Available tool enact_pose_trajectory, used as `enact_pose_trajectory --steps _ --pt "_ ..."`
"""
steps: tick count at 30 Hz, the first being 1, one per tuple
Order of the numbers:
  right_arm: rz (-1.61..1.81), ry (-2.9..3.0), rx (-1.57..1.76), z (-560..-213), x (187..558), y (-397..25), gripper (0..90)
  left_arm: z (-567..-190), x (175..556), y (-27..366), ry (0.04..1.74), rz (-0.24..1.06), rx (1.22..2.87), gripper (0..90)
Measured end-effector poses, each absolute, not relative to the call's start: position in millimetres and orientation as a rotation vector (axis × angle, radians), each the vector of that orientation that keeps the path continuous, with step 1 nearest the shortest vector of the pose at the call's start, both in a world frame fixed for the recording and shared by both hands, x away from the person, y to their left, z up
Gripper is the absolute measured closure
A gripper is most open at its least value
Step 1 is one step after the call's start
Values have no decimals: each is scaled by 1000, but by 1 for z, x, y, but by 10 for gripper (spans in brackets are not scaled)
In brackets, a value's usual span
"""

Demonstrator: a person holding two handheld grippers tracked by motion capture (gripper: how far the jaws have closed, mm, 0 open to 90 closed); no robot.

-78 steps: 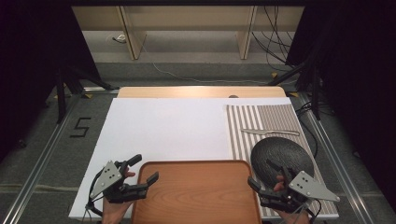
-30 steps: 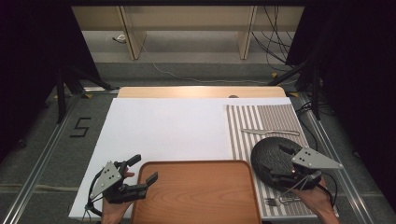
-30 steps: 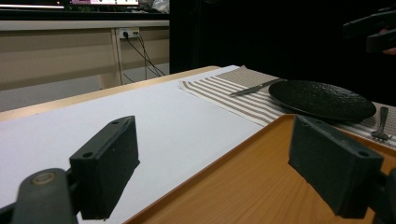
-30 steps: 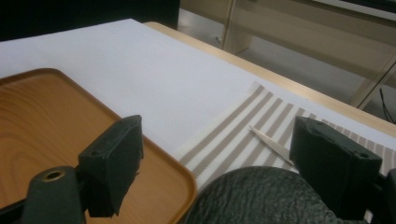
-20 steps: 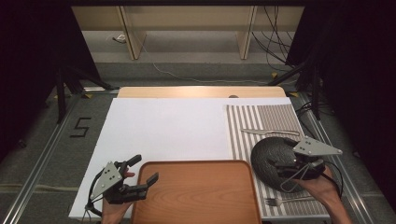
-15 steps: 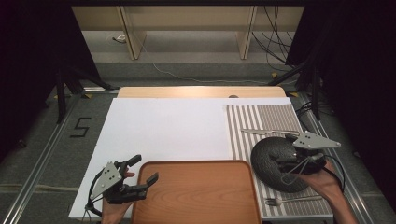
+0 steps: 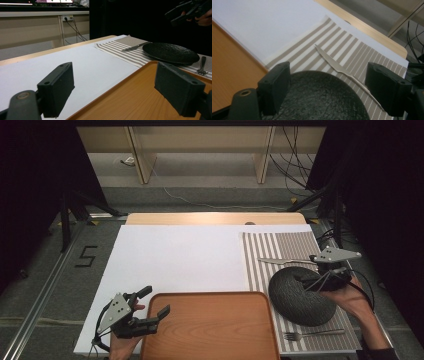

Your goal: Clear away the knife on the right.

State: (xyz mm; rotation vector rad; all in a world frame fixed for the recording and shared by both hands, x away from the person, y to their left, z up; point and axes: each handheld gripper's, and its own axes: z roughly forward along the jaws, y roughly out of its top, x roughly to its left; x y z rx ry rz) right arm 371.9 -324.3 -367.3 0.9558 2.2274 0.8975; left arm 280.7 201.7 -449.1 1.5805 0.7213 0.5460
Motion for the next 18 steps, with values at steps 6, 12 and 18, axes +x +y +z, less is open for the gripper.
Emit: enact_pose_trajectory --steps 6,12,18 --pt "833 2267 956 -366 391 -326 218 -450 281 201 720 546 1584 158" --pt "743 2313 988 -371 414 -329 220 -450 281 201 722 541 1581 158" --pt "672 2352 1004 -376 430 -330 224 -450 281 201 722 539 1579 158"
